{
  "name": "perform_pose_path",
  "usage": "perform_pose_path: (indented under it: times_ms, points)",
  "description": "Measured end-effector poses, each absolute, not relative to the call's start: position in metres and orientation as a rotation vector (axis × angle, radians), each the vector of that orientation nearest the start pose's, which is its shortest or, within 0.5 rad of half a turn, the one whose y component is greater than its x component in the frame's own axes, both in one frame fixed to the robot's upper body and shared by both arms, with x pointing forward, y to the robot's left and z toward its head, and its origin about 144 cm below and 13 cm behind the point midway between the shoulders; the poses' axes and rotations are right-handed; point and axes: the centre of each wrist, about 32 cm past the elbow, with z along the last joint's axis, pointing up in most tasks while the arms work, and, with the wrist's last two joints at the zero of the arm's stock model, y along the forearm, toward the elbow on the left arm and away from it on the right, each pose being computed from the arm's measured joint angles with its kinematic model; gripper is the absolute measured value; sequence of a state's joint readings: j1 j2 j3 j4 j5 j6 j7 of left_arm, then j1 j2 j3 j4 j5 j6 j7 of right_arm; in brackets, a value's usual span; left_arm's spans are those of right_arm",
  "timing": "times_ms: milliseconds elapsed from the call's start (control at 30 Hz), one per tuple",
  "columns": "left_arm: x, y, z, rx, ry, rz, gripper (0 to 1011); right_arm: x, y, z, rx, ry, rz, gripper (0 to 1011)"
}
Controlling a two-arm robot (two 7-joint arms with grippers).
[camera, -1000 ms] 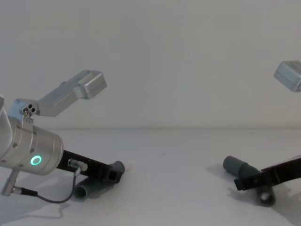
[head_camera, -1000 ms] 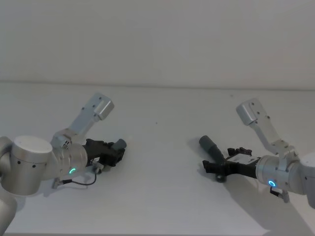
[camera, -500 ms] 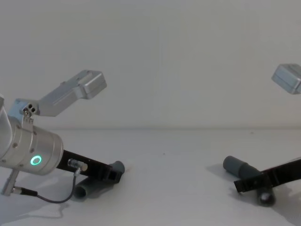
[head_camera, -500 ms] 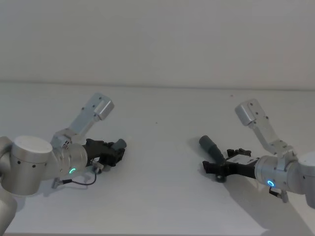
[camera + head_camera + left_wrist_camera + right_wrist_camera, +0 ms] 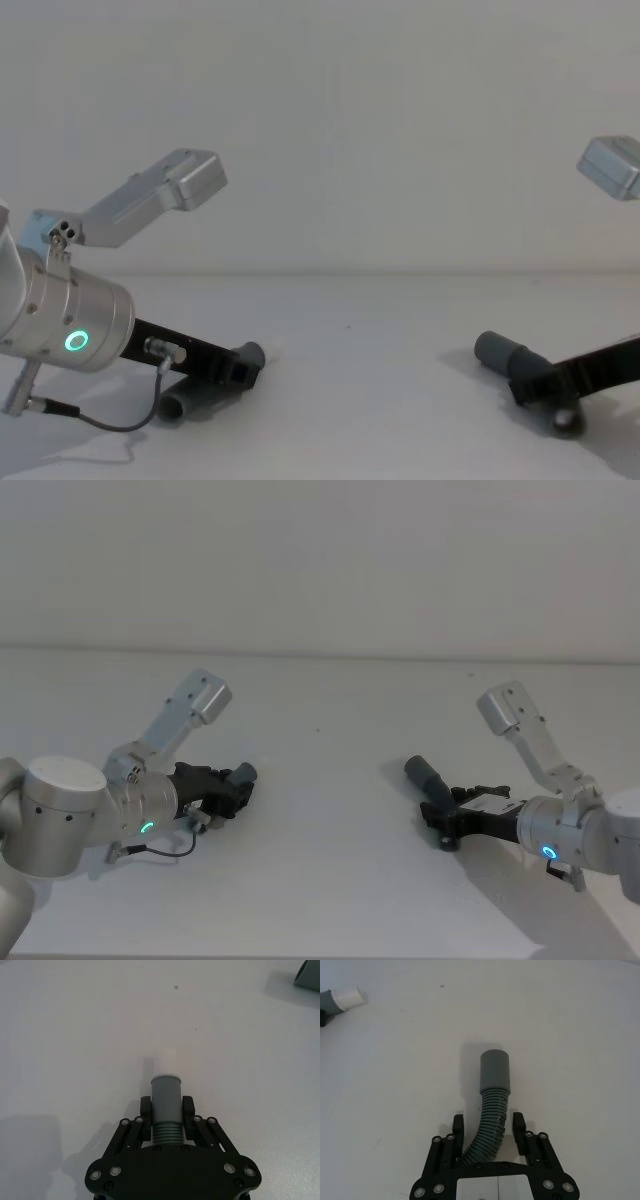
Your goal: Use both hands to pick up one end of the pipe from the table, align the ends, and insert them.
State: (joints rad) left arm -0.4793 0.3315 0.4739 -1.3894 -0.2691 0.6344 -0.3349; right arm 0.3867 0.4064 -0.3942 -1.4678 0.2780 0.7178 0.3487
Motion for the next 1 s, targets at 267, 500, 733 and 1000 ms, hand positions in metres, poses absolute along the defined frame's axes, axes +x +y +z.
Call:
perform_pose_path:
  times_ms: [267, 500, 733, 1000]
  points:
    - [0.5618, 0.2061, 1.2259, 0.530, 0.210, 0.919, 343, 0.5425, -0.2456, 1.2200, -0.593, 0.292, -0.969, 346]
    - [0.5618, 0.2061, 1.2259, 0.530, 0.210, 0.919, 343, 0.5425, -0.2455, 1.2199, -0.593, 0.292, -0.969, 284]
    - [0.5618, 0.2061, 1.2259, 0.530, 0.210, 0.919, 343, 0.5425, -0.2453, 1.2199, -0.593, 0.292, -0.969, 284]
    - [0.5618, 0.2059, 1.2260, 0.531, 0.208, 0.918, 343, 0.5377, -0.2448, 1.2201, -0.572, 0.273, -0.972, 284]
